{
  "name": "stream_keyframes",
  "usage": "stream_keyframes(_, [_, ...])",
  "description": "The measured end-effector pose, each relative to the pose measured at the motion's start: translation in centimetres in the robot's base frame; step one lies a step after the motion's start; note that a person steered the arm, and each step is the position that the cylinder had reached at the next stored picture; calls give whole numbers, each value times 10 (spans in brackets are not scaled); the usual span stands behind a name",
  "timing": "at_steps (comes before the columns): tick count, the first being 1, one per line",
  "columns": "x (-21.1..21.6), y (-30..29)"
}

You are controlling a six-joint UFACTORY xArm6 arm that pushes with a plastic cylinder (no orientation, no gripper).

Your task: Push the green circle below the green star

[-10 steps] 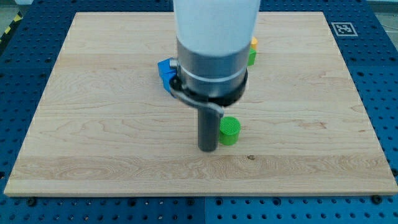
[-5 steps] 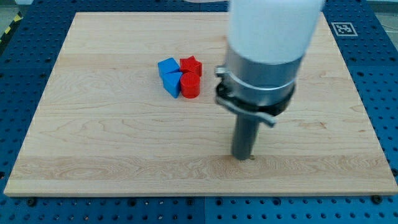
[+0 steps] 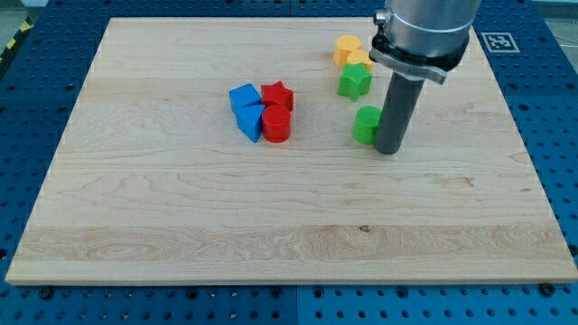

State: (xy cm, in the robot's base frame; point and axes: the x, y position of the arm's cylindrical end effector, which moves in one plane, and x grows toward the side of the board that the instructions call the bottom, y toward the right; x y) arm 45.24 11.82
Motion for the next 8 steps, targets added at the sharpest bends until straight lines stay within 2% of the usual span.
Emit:
stream_keyframes(1, [-16, 0])
stream_keyframes(3, [16, -17])
stream_keyframes(5, [-39, -11])
stream_keyframes(8, [-22, -6])
